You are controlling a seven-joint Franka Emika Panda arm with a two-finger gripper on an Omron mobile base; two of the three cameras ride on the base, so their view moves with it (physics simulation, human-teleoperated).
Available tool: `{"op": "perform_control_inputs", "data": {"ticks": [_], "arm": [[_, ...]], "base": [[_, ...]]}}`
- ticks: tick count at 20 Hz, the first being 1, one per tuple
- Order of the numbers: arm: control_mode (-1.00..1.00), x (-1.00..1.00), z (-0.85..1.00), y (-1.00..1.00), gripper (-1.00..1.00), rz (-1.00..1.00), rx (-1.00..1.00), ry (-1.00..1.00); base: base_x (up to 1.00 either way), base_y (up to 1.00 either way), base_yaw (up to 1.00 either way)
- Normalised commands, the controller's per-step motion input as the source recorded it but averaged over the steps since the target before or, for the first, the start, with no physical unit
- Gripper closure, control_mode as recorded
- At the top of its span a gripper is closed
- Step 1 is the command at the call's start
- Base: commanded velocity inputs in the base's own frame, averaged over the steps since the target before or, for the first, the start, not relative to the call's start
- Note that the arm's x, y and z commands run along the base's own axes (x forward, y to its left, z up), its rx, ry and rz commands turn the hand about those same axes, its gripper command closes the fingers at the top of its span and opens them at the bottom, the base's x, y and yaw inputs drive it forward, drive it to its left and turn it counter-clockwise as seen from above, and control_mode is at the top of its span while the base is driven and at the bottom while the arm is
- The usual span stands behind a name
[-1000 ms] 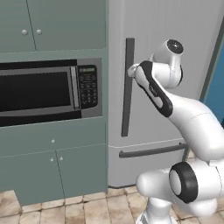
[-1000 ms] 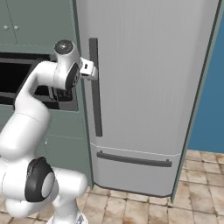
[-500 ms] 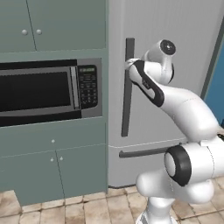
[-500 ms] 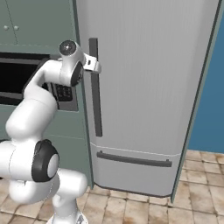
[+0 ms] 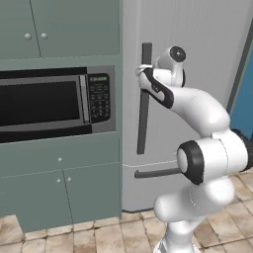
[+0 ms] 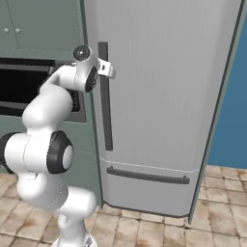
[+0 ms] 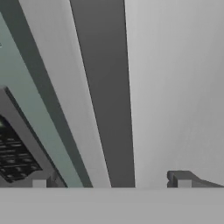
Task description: Open the fridge, remove the apple, lemon, and steak, and place them on any counter.
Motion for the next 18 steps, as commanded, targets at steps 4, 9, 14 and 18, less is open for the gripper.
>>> {"op": "perform_control_inputs", "data": {"ticks": [4, 9, 14, 18], "arm": [[-1.00, 0.54, -0.24, 0.01, -1.00, -0.01, 0.00, 0.00], [-1.00, 0.54, -0.26, 0.02, -1.00, 0.00, 0.00, 0.00], [-1.00, 0.56, -0.21, 0.01, -1.00, 0.00, 0.00, 0.00], [-1.00, 0.57, -0.24, 0.03, -1.00, 0.00, 0.00, 0.00]], "base": [[0.00, 0.00, 0.00], [0.00, 0.00, 0.00], [0.00, 0.00, 0.00], [0.00, 0.00, 0.00]]}}
